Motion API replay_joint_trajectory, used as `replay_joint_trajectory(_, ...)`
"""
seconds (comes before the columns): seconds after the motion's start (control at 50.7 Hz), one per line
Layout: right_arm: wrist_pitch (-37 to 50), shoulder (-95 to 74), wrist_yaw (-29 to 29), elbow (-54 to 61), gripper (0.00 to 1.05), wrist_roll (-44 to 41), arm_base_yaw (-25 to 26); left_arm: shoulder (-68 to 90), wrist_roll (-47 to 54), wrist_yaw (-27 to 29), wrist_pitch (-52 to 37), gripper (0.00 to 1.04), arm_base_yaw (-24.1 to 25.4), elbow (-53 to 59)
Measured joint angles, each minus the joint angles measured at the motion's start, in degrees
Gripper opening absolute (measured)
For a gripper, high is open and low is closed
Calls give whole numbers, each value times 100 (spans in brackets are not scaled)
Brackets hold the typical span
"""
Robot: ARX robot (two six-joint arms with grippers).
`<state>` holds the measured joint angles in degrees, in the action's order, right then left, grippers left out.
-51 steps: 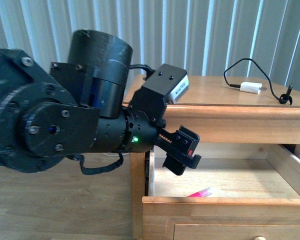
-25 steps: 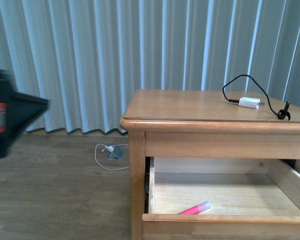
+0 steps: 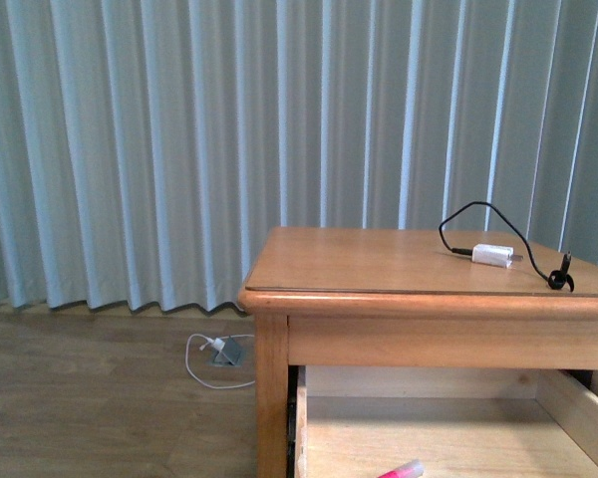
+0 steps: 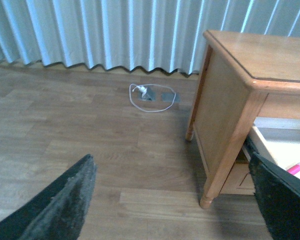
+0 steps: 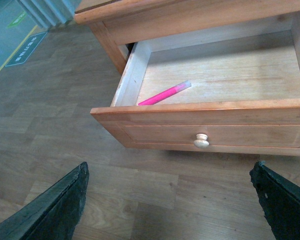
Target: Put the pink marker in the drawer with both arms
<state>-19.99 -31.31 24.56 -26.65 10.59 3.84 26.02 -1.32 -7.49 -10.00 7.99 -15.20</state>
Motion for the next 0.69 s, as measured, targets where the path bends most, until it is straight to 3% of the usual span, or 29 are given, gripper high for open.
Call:
replay_joint_trajectory(0.118,0,-2,0,0,96,0,0,-264,48,107,-133,67,-118,323)
replay_joint_trajectory(0.237,0,-2,0,0,96,0,0,-481,76,702,-131,47,-654,568)
replay_joint_trajectory(0.474,0,-2,0,0,96,0,0,-894,87,752,-118,4,-785,918)
replay_joint_trajectory(0.691,0,-2,0,0,96,0,0,-1193,103,748,-7,4,-789,1110)
